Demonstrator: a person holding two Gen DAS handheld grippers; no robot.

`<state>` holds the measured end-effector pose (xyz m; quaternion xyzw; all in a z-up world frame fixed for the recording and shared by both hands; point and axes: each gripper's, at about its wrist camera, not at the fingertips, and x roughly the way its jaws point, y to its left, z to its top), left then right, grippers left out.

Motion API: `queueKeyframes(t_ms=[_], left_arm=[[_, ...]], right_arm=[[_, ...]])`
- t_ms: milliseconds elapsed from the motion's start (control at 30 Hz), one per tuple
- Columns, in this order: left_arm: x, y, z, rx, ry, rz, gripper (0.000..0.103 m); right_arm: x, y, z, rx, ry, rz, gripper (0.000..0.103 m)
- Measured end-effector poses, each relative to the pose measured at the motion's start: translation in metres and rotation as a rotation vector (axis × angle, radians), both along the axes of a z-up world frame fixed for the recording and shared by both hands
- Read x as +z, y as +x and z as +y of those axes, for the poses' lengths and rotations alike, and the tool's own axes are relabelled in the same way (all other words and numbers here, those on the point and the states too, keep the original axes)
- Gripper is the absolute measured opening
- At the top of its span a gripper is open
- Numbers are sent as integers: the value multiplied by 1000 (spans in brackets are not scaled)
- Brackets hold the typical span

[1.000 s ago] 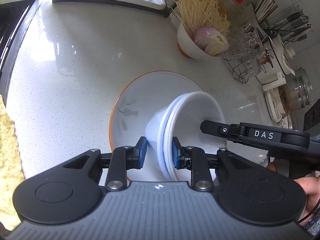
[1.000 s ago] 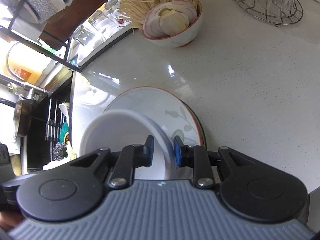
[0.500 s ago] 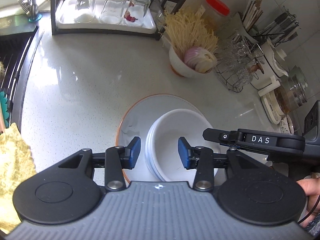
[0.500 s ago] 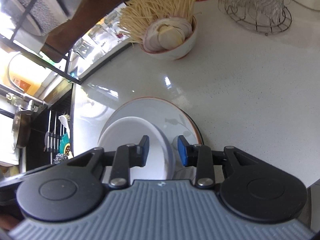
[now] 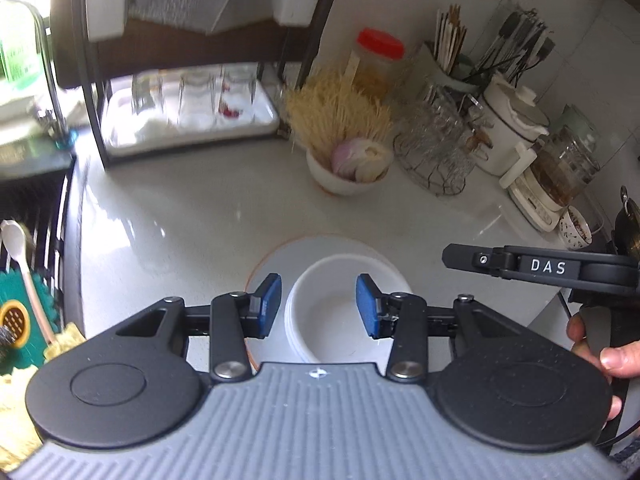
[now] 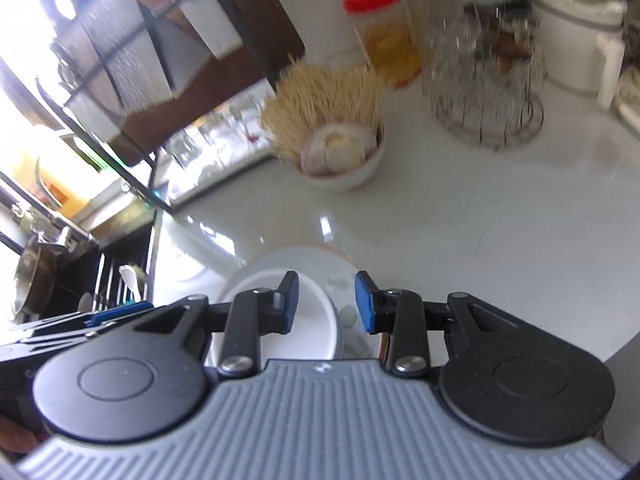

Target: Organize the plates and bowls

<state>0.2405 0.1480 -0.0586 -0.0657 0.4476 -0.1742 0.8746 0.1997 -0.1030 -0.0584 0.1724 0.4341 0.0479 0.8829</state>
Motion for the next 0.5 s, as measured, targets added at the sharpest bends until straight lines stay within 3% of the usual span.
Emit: queueKeyframes(t_ms=[300,500], left_arm=[[48,-39,-26,46,-27,-89,47],[70,-73,-60,81,3,-170,47]], right_arm=[[56,-27,-20,54,-31,-189,35],[71,-54,-40,97,-41,-256,35]])
